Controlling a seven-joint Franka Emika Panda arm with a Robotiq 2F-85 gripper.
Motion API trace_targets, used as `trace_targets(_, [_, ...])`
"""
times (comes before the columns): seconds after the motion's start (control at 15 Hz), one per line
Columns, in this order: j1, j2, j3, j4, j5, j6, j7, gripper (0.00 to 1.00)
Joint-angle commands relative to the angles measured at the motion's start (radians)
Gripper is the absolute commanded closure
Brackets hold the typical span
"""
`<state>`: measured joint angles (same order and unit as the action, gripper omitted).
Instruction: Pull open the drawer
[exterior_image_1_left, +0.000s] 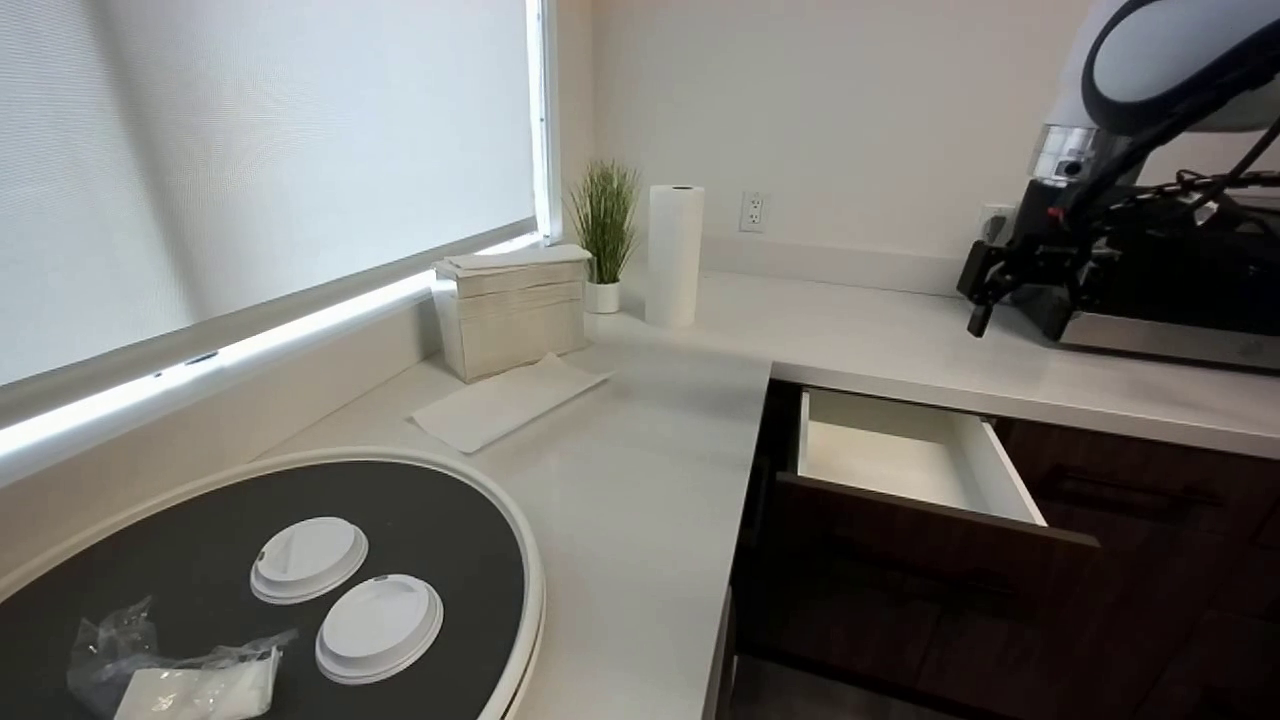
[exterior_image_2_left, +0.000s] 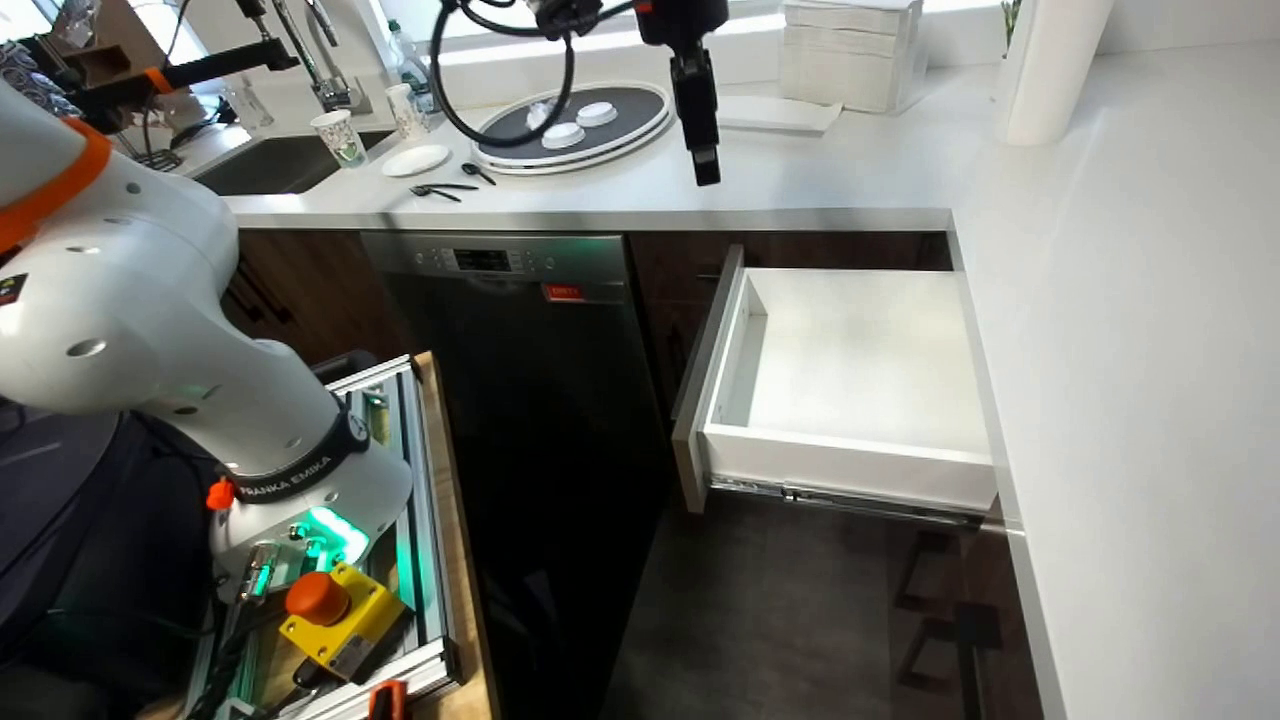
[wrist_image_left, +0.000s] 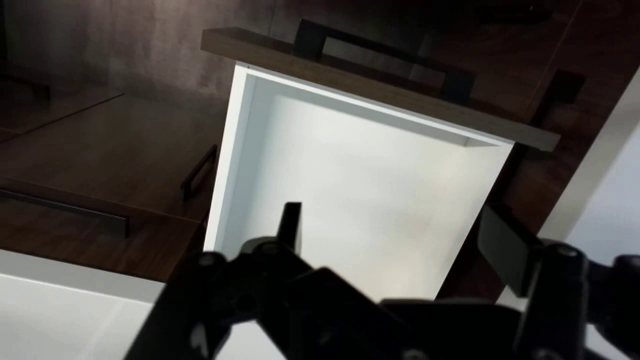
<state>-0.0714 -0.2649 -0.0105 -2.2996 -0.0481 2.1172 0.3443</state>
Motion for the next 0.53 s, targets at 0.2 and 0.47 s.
trace_targets(0.2, [-0.001, -0.078, 0.035, 0.016, -0.007, -0.077, -0.002, 0.0])
trace_targets(0.47, [0.0, -0.092, 0.042, 0.016, -0.015, -0.077, -0.002, 0.0])
